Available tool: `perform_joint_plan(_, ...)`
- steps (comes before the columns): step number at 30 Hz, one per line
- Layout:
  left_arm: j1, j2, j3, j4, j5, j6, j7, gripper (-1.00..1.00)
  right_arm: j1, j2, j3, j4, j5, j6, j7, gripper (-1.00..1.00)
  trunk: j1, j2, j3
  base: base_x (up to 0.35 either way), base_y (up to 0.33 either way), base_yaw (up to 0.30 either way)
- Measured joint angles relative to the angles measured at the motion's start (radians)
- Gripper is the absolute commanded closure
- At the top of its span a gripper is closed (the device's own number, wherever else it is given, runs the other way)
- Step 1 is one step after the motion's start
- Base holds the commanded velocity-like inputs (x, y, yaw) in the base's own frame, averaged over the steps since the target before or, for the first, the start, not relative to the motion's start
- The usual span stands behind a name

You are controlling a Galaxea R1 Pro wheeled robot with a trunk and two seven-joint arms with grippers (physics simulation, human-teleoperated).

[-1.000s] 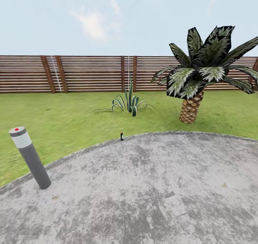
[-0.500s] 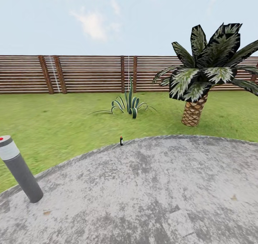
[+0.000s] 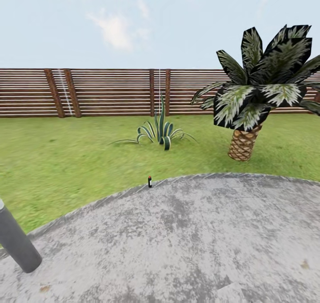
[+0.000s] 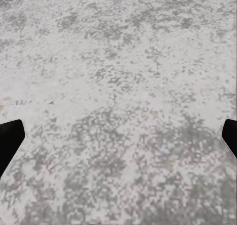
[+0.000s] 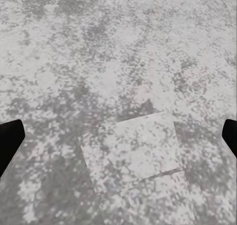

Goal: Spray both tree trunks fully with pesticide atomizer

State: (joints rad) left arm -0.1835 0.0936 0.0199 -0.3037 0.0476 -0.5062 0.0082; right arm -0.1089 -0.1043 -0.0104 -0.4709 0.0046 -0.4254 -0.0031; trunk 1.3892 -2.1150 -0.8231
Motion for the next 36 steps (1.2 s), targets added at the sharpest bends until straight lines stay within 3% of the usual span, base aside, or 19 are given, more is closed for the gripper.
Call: perform_joint_plan(36,0.0,0.0,0.0,-0.001,0.0,-0.002,-0.001,-1.0,0.0,0.0,0.0,0.0,0.0,-0.001,0.001,-1.0,0.0,0.0,0.0,0.339,0.0,0.0)
